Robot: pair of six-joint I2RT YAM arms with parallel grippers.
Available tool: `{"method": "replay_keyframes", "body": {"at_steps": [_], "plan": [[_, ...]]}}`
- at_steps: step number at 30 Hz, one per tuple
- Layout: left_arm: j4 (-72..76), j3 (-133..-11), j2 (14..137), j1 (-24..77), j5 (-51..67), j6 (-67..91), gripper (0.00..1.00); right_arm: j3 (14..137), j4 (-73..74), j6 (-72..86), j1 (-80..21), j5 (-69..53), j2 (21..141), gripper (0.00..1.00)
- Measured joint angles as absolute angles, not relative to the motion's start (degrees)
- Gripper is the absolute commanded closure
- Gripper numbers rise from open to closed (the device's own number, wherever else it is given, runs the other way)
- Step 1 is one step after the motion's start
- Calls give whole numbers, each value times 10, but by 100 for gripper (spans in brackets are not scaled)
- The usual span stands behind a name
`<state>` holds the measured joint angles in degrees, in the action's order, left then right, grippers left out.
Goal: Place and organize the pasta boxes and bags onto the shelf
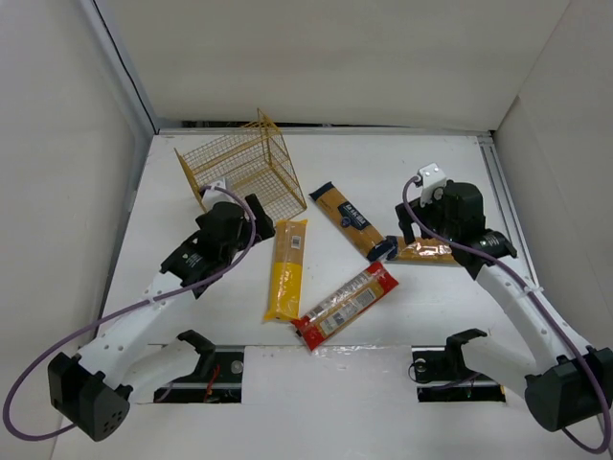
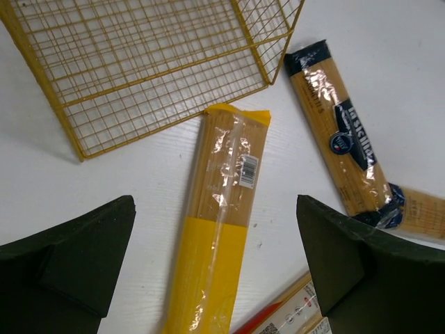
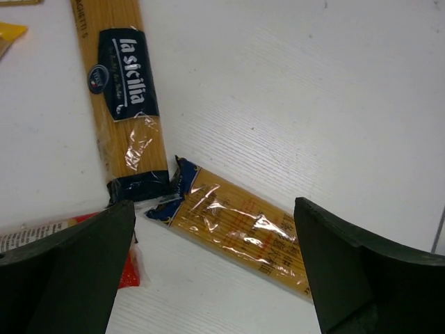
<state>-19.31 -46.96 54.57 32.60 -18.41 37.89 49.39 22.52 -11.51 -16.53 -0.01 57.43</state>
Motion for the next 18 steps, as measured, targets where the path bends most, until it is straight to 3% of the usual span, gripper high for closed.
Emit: {"method": "replay_keyframes", "body": {"at_steps": [6,18], "plan": [[-168,-463,503,326,-185,375,1,492,208,-161,-178,-65,650,0],[-182,-460,524,326,-194,407,1,607,210,-220,-260,-32,940,0]]}}
